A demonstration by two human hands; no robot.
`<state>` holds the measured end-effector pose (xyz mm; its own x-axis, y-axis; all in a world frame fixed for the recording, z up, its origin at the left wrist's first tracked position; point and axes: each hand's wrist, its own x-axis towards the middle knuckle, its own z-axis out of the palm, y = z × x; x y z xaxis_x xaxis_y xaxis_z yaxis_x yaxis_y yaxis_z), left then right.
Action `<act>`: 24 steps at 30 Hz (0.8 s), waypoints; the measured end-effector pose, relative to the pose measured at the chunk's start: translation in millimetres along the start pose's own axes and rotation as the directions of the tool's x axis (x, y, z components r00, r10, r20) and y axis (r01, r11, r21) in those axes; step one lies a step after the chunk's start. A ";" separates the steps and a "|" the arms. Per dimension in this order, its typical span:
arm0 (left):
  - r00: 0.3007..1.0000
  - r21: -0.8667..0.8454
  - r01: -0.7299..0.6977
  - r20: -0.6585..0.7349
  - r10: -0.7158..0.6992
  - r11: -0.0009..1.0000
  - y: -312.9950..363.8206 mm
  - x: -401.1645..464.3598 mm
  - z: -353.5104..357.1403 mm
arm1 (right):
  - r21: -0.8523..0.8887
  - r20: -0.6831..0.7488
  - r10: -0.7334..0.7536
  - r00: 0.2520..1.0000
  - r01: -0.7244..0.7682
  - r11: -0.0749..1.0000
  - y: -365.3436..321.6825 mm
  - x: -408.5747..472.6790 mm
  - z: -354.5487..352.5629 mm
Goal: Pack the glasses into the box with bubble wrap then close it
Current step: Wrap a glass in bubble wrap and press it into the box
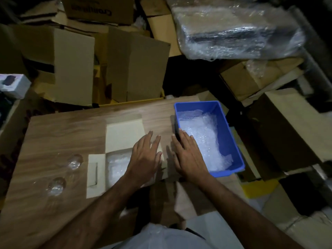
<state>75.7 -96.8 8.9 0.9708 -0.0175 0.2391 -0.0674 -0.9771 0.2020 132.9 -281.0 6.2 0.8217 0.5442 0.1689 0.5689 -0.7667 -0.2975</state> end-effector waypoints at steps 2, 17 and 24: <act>0.998 -0.049 -0.045 -0.036 0.043 0.998 20.1 9.7 10.0 | 0.026 -0.006 0.032 0.999 -0.031 0.999 24.5 -12.0 -9.1; 0.919 -0.047 0.053 0.392 -0.031 0.997 92.4 80.0 68.4 | 0.085 0.663 0.155 0.733 -0.279 0.957 151.2 -9.7 -7.8; 0.924 -0.041 0.104 0.374 -0.081 0.994 96.6 80.3 71.0 | 0.254 0.302 0.148 0.942 -0.229 0.940 155.6 -8.4 -11.9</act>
<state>163.5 -207.7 -19.8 0.9884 -0.0165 -0.1508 0.0243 -0.9640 0.2647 214.9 -408.9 -30.4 0.8481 0.5023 -0.1684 0.3385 -0.7583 -0.5571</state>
